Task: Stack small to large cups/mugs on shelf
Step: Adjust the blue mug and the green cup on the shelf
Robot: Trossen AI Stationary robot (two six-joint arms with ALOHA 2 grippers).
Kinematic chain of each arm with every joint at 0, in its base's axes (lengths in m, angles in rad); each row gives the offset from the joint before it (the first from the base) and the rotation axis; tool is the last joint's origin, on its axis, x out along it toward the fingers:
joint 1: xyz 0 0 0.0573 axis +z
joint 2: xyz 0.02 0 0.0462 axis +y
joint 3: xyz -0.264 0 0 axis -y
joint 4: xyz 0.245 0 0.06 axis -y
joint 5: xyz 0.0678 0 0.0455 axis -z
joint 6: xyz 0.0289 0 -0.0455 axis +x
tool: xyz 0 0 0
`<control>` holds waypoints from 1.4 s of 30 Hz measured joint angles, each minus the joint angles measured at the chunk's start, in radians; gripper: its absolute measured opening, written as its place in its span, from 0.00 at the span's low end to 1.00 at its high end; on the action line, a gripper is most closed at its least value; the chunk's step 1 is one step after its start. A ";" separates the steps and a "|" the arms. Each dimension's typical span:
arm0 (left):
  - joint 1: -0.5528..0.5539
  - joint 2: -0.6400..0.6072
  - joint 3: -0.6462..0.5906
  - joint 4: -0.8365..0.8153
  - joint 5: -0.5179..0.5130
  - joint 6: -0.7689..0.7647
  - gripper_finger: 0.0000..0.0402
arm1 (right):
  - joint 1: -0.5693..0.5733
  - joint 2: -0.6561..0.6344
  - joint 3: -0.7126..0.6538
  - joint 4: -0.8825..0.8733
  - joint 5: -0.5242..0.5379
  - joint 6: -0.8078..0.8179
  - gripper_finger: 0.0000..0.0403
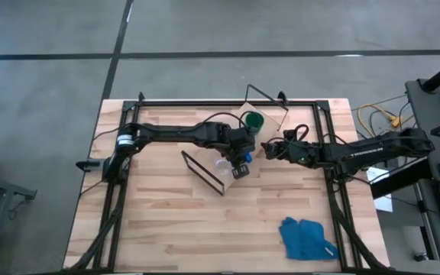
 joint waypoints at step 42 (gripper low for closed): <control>0.054 0.000 -0.069 0.025 -0.071 -0.023 0.00 | 0.000 0.250 0.136 0.032 0.001 -0.028 0.02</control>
